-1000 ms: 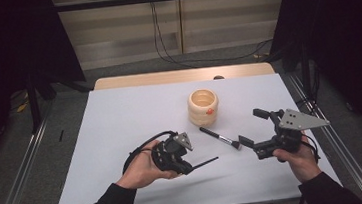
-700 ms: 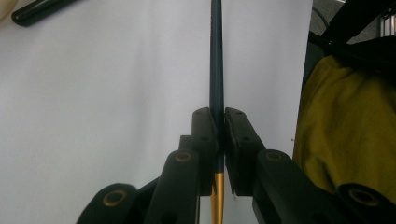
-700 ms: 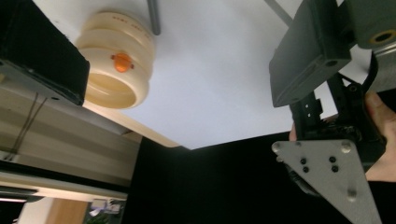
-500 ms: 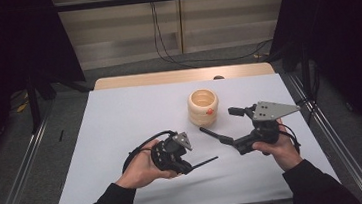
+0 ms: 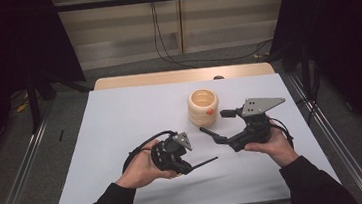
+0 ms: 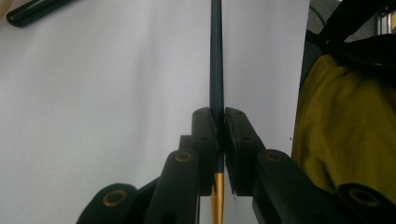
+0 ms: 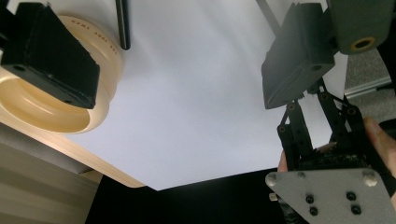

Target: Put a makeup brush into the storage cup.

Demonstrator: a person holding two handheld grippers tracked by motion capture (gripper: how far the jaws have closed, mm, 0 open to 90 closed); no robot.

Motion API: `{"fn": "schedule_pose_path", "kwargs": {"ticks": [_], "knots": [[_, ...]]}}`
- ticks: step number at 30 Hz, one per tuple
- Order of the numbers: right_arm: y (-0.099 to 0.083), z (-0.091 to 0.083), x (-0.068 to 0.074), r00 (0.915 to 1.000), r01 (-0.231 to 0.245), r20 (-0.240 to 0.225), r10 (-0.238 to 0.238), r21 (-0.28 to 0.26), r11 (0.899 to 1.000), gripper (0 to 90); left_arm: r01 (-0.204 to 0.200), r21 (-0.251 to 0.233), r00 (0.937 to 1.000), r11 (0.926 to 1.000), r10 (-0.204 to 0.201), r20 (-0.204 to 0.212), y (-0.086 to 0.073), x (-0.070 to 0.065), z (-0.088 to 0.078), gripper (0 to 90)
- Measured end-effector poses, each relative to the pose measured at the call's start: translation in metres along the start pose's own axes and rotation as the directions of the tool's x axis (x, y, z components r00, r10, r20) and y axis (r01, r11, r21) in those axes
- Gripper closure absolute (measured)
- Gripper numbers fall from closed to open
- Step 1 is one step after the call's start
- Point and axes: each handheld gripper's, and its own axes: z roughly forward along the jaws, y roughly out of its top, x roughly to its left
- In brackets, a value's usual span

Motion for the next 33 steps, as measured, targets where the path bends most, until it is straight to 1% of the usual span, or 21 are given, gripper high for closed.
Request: {"fn": "schedule_pose_path", "kwargs": {"ticks": [2,4,6,8,10,13,14,15,16,17,18,19,21,22,24,25,27,28,30,32,33], "knots": [[0.001,0.0,0.001,0.9999,0.008,0.013,-0.008,0.018,1.0,6.9,0.001,-0.001,1.0,1.0,-0.001,0.002,0.0,0.0,0.0,83.5],[0.002,0.0,0.004,0.9991,0.041,0.011,-0.041,0.054,0.998,6.6,0.007,-0.006,1.0,1.0,-0.006,0.003,0.0,-0.001,0.0,83.5],[0.004,0.001,0.007,0.9982,0.06,-0.012,-0.06,0.087,0.994,6.3,0.006,0.001,1.0,1.0,-0.006,-0.004,0.0,-0.001,0.001,83.5],[0.005,0.003,0.008,0.9983,0.044,-0.044,-0.039,0.113,0.993,6.8,0.013,-0.01,0.9999,0.9999,-0.013,-0.01,0.001,-0.001,0.001,83.5],[0.006,0.005,0.008,0.9964,0.061,-0.069,-0.05,0.164,0.985,7.2,0.003,0.006,1.0,1.0,-0.003,-0.009,0.001,-0.001,0.001,83.6],[0.008,0.01,0.01,0.9866,0.112,-0.143,-0.078,0.245,0.963,7.4,-0.001,0.008,1.0,1.0,0.001,-0.001,0.001,-0.001,0.002,83.6],[0.009,0.012,0.011,0.9823,0.136,-0.163,-0.093,0.276,0.951,8.2,-0.004,0.023,1.0,0.9997,0.004,0.004,0.002,-0.002,0.002,83.6],[0.009,0.016,0.013,0.9758,0.16,-0.193,-0.102,0.315,0.936,8.9,-0.008,0.027,0.9998,0.9996,0.007,0.017,0.002,-0.002,0.003,83.5],[0.009,0.018,0.014,0.9732,0.172,-0.203,-0.108,0.334,0.927,10.5,-0.006,0.03,0.9998,0.9995,0.005,0.019,0.002,-0.003,0.004,83.6],[0.009,0.021,0.015,0.9669,0.19,-0.23,-0.11,0.362,0.913,11.5,-0.002,0.024,0.9997,0.9997,0.001,0.025,0.002,-0.004,0.005,83.5],[0.009,0.024,0.016,0.9611,0.203,-0.254,-0.109,0.384,0.901,13.6,-0.016,0.034,0.9994,0.9993,0.015,0.032,0.003,-0.004,0.005,83.5],[0.009,0.027,0.017,0.9558,0.214,-0.274,-0.107,0.399,0.891,18.4,-0.023,0.029,0.9994,0.9993,0.022,0.027,0.004,-0.005,0.005,83.6],[0.008,0.032,0.019,0.9402,0.254,-0.321,-0.115,0.435,0.864,23.1,-0.015,0.034,0.9993,0.9993,0.013,0.034,0.004,-0.007,0.006,83.5],[0.008,0.034,0.019,0.9357,0.266,-0.332,-0.12,0.438,0.859,27.3,-0.025,0.035,0.9992,0.9991,0.024,0.032,0.005,-0.006,0.006,83.5],[0.007,0.037,0.019,0.9232,0.286,-0.366,-0.118,0.448,0.847,35.6,-0.009,0.031,0.9996,0.9995,0.009,0.029,0.004,-0.007,0.006,83.5],[0.006,0.037,0.019,0.9204,0.291,-0.372,-0.119,0.449,0.845,37.5,-0.012,0.029,0.9997,0.9995,0.012,0.022,0.004,-0.007,0.006,83.5],[0.004,0.038,0.019,0.9105,0.321,-0.39,-0.138,0.455,0.831,40.9,-0.02,0.029,0.9996,0.9994,0.019,0.02,0.005,-0.006,0.006,83.5],[0.003,0.038,0.019,0.9094,0.327,-0.391,-0.143,0.459,0.826,41.6,-0.012,0.03,0.9997,0.9995,0.011,0.021,0.005,-0.007,0.006,83.5],[0.001,0.039,0.021,0.9088,0.332,-0.391,-0.145,0.468,0.819,44.4,-0.019,0.033,0.9998,0.9993,0.018,0.012,0.005,-0.007,0.007,83.6],[0.0,0.04,0.022,0.9043,0.342,-0.4,-0.148,0.471,0.813,46.7,-0.039,0.05,0.9992,0.998,0.039,0.013,0.006,-0.006,0.008,83.5],[0.0,0.04,0.022,0.903,0.343,-0.404,-0.147,0.471,0.813,48.6,-0.021,0.039,0.9996,0.999,0.02,0.021,0.005,-0.008,0.009,83.6]]}}
